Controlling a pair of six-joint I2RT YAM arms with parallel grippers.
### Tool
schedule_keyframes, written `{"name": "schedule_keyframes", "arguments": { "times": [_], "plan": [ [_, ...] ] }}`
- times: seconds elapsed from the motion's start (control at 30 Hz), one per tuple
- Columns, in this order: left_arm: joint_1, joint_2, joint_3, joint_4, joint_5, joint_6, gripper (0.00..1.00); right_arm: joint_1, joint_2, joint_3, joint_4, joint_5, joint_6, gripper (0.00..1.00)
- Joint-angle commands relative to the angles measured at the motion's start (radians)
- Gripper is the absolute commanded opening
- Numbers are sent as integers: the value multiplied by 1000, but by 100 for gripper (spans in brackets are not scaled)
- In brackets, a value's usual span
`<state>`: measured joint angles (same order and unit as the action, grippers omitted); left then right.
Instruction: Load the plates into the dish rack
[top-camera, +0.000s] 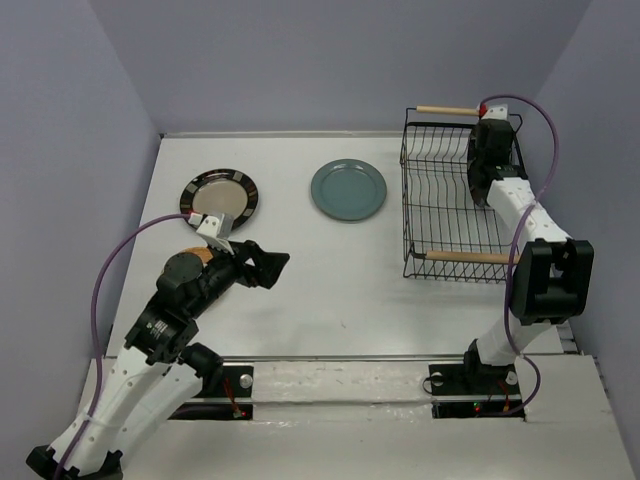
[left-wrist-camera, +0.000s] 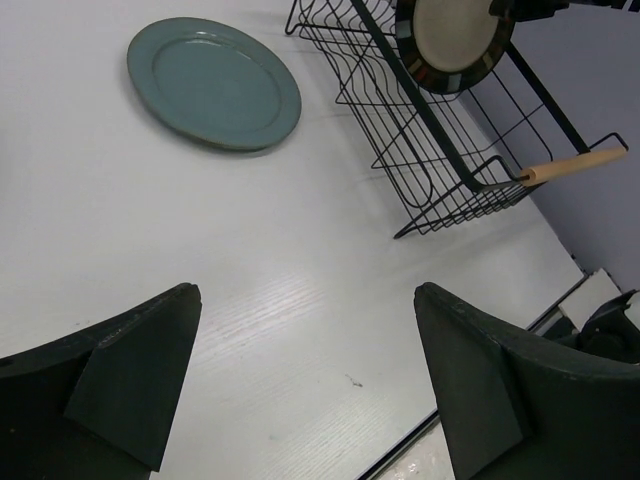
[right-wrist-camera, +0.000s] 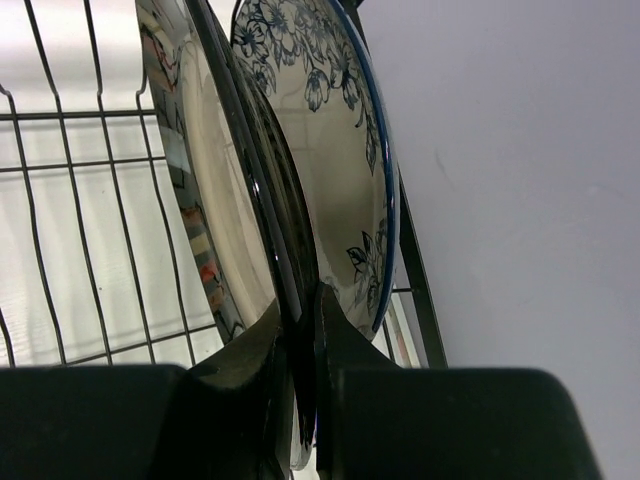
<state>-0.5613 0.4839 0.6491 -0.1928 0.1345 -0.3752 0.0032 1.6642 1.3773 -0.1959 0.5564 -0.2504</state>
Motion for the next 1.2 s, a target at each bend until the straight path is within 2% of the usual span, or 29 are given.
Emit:
{"name": "schedule_keyframes", "arguments": {
  "times": [0.0,0.33,0.93,1.07,1.1,1.17],
  "plan": [
    [-3,28,4,18,-7,9,99,-16,-34,55,225,13,20,7],
    [26,45,3,21,-4,5,99,-25,16,60,225,40,54,7],
    [38,85,1,27,13,7,98,-43,97,25,219,-7,163,7],
    [43,93,1,27,17,7,98,-43,111,28,219,11,171,20],
    [44,97,1,27,19,7,98,-43,106,28,219,13,174,29],
    [46,102,1,27,20,6,99,-52,98,29,219,23,177,38]
  ]
}}
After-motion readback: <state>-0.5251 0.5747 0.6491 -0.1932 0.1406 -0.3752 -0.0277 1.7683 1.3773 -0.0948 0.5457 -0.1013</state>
